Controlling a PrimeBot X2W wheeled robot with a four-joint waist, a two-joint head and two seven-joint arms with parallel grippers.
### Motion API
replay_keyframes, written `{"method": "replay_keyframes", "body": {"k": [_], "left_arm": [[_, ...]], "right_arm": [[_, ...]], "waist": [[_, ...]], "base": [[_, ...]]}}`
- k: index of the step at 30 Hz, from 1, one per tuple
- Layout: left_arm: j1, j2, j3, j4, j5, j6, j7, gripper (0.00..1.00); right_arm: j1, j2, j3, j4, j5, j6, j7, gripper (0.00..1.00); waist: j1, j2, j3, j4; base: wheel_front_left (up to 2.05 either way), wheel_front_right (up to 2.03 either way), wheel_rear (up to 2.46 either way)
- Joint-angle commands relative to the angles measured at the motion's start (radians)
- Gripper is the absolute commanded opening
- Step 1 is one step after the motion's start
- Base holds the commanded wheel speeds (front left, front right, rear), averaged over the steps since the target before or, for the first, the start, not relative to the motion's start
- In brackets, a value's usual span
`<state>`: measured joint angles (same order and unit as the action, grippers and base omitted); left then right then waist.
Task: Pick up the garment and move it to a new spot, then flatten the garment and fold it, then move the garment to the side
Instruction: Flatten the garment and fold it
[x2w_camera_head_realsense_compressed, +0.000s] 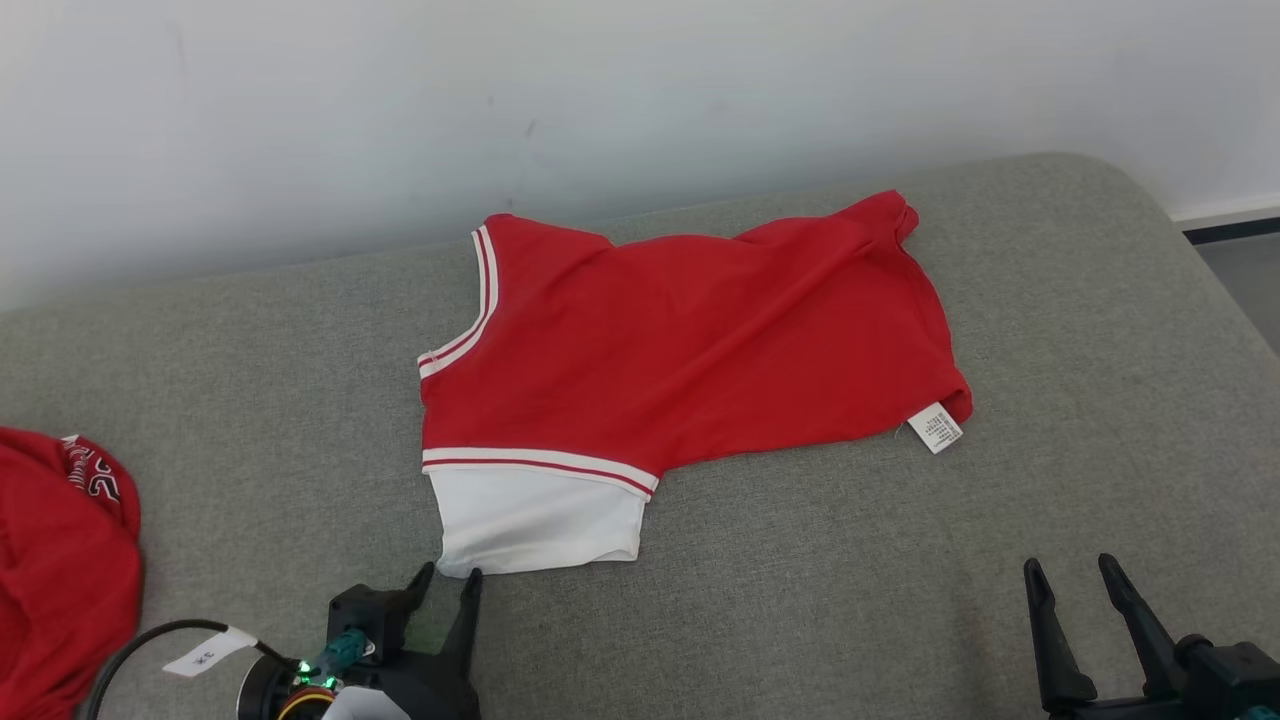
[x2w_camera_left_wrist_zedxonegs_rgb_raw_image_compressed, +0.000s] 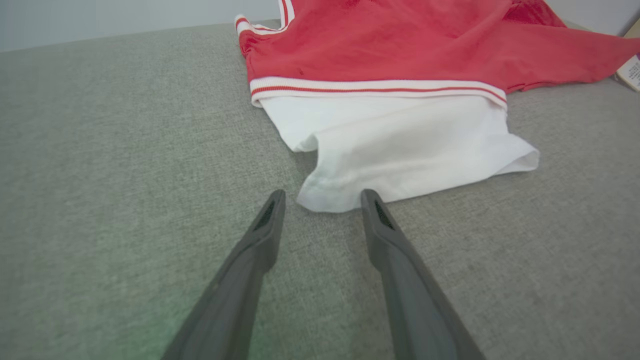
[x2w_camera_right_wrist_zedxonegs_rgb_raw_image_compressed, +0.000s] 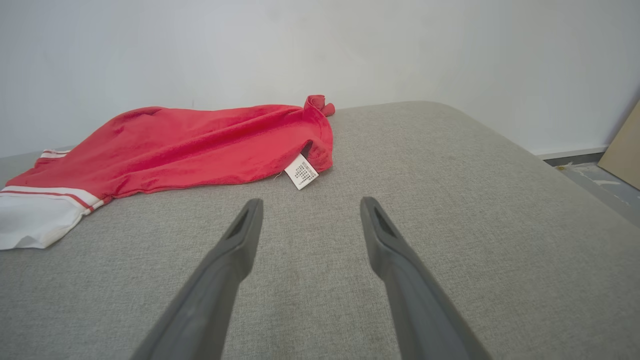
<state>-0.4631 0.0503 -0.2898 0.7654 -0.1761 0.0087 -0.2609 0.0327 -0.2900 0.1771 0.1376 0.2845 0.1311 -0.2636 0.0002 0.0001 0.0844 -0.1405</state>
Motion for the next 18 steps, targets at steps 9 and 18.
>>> {"method": "replay_keyframes", "body": {"k": [9,18], "left_arm": [[0.014,0.001,-0.007,-0.034,-0.044,-0.049,-0.005,0.00],[0.049,0.001,-0.049,-0.145,-0.081,-0.082,-0.005,0.00]], "right_arm": [[-0.071,0.000,-0.012,0.073,0.038,-0.001,-0.001,1.00],[-0.313,-0.004,0.001,0.404,0.065,-0.001,-0.001,1.00]], "waist": [[-0.0002,-0.0001,0.028,0.025],[-0.0002,-0.0001,0.084,0.074]], "base": [[0.00,0.00,0.00],[0.00,0.00,0.00]]}}
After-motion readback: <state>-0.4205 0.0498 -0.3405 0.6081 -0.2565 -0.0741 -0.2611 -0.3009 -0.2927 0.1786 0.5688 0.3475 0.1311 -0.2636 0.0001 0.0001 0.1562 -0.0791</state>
